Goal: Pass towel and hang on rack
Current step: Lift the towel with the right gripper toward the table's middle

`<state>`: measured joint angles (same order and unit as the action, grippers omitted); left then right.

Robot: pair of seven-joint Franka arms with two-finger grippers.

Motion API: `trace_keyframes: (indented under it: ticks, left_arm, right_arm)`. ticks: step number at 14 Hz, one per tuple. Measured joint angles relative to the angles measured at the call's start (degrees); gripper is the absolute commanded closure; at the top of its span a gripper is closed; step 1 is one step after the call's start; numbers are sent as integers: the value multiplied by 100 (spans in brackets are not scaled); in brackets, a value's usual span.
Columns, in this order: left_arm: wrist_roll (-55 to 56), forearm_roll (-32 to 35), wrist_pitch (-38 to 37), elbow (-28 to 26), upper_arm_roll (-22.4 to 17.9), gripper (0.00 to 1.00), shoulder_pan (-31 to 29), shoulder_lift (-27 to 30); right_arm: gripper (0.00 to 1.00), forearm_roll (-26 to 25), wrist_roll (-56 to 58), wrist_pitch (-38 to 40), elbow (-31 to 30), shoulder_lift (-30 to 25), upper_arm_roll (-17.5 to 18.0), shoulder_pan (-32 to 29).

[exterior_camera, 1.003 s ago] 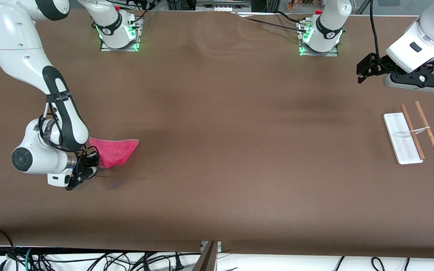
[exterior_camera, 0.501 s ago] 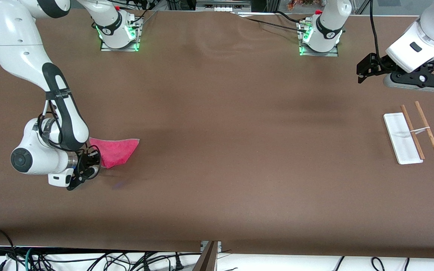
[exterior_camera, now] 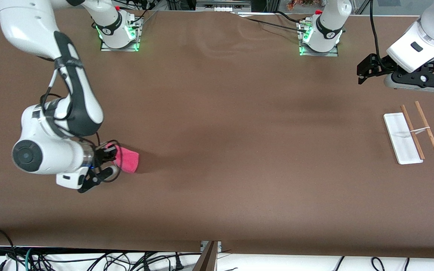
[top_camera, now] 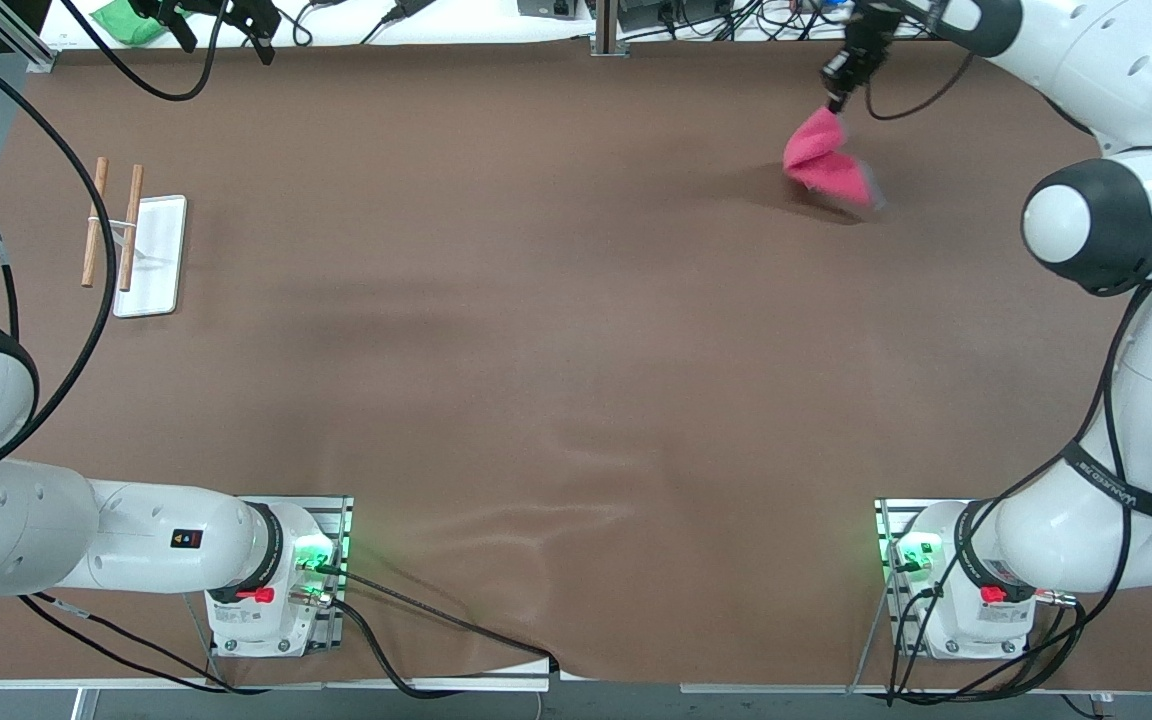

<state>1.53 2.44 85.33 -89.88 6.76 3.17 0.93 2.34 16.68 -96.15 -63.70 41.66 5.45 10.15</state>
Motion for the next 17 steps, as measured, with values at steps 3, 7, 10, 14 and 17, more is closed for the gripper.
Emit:
trace_keyframes:
  ticks: [3, 7, 10, 14, 17]
  left_arm:
    - [0, 0, 11, 7, -35, 0, -19, -1]
    - [0, 0, 25, 126, -42, 0, -11, -20]
    - [0, 0, 26, 173, -49, 0, -18, -125]
    - [0, 0, -17, 293, -89, 0, -97, -353]
    - [0, 0, -99, 398, -90, 0, -121, -500]
  right_arm:
    - [100, 6, -1361, -29, 432, -8, 11, 889]
    - [100, 5, -3185, -579, 631, -11, 0, 2042]
    - [100, 5, -3882, -1048, 682, -67, -3, 2652]
    - [100, 5, -4240, -1307, 751, -307, -20, 3122]
    - [100, 5, -4248, -1299, 761, -586, -21, 3278]
